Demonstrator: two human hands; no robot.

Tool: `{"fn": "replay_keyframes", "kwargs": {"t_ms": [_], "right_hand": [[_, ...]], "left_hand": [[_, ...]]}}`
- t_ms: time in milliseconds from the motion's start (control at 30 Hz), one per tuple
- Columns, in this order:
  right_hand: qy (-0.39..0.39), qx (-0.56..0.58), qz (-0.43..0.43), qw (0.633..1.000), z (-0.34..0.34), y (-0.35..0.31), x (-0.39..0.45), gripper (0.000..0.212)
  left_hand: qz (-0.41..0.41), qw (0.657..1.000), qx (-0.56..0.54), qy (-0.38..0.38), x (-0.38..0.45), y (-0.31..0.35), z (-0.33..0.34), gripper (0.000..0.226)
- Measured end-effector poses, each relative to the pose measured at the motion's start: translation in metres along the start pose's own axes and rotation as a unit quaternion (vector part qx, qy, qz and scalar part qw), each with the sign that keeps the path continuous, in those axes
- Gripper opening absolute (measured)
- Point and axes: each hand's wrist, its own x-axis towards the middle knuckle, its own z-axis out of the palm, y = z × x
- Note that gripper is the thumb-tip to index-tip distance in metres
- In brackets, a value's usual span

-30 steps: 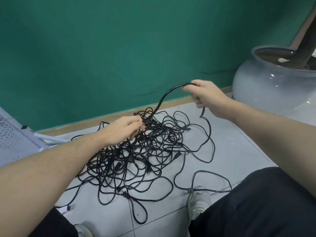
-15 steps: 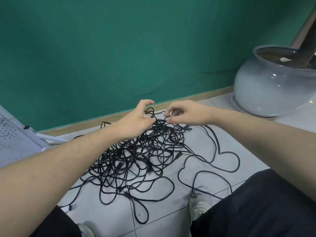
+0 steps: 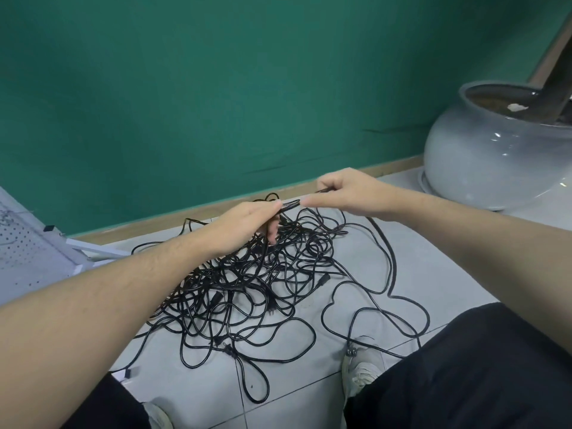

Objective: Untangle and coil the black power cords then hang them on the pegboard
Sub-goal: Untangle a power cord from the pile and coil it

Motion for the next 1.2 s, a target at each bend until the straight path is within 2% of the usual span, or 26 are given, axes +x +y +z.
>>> {"fn": "replay_keyframes", "kwargs": {"t_ms": [67,200,233,300,367,400,467,500,600,667,800,900,967,1033,1100,1200], "right_hand": [[0.034,0.078,0.007,0.996,-0.004,0.003,0.001,0.054],[0.129,0.237,0.037,0.962,-0.019,0.018,0.007,0.049],[0.151,0.217,0.057,0.963,-0.024,0.025,0.007,0.047],[0.14,0.118,0.107,0.977,-0.027,0.042,0.004,0.036],[0.066,0.051,0.161,0.983,-0.02,0.054,-0.001,0.021],[0.031,0.011,0.172,0.985,-0.016,0.057,-0.003,0.031],[-0.008,-0.076,0.139,0.987,-0.014,0.055,-0.001,0.058],[-0.008,-0.117,0.099,0.988,-0.013,0.048,0.001,0.064],[-0.006,-0.234,-0.033,0.972,-0.003,0.028,0.012,0.058],[-0.037,-0.26,-0.063,0.963,0.012,0.013,0.015,0.046],[-0.03,-0.138,-0.069,0.988,0.029,-0.003,0.016,0.011],[0.004,-0.037,-0.072,0.997,0.022,-0.005,0.014,0.033],[0.034,0.027,-0.063,0.997,0.013,-0.007,0.01,0.042],[0.043,0.051,-0.041,0.997,0.006,-0.006,0.006,0.049],[0.047,0.052,-0.022,0.997,0.002,-0.001,0.004,0.053],[0.084,0.053,0.029,0.995,-0.002,0.006,0.006,0.052]], "left_hand": [[-0.005,0.998,-0.055,-0.001,0.002,-0.001,-0.003,0.033],[-0.06,0.997,-0.051,-0.025,-0.001,-0.012,-0.006,0.02],[-0.082,0.996,-0.03,-0.02,-0.003,-0.014,-0.007,0.022],[-0.103,0.994,0.036,0.001,-0.004,-0.014,-0.011,0.025],[-0.104,0.991,0.079,0.013,-0.004,-0.01,-0.012,0.028],[-0.104,0.991,0.088,0.015,-0.004,-0.007,-0.013,0.029],[-0.1,0.991,0.09,0.021,-0.003,-0.002,-0.014,0.031],[-0.098,0.991,0.086,0.028,-0.004,0.003,-0.014,0.031],[-0.093,0.991,0.067,0.063,-0.001,0.017,-0.01,0.029],[-0.084,0.991,0.057,0.086,0.002,0.025,-0.005,0.026],[-0.045,0.993,0.029,0.109,0.005,0.028,-0.002,0.025],[-0.006,0.998,-0.031,0.051,-0.004,0.017,-0.01,0.043],[-0.01,1.0,0.015,0.022,-0.011,0.005,-0.016,0.058],[-0.033,0.997,0.069,0.0,-0.015,-0.005,-0.019,0.063],[-0.049,0.997,0.059,-0.008,-0.017,-0.009,-0.021,0.048],[-0.072,0.997,-0.021,0.006,-0.018,-0.007,-0.023,0.025]]}}
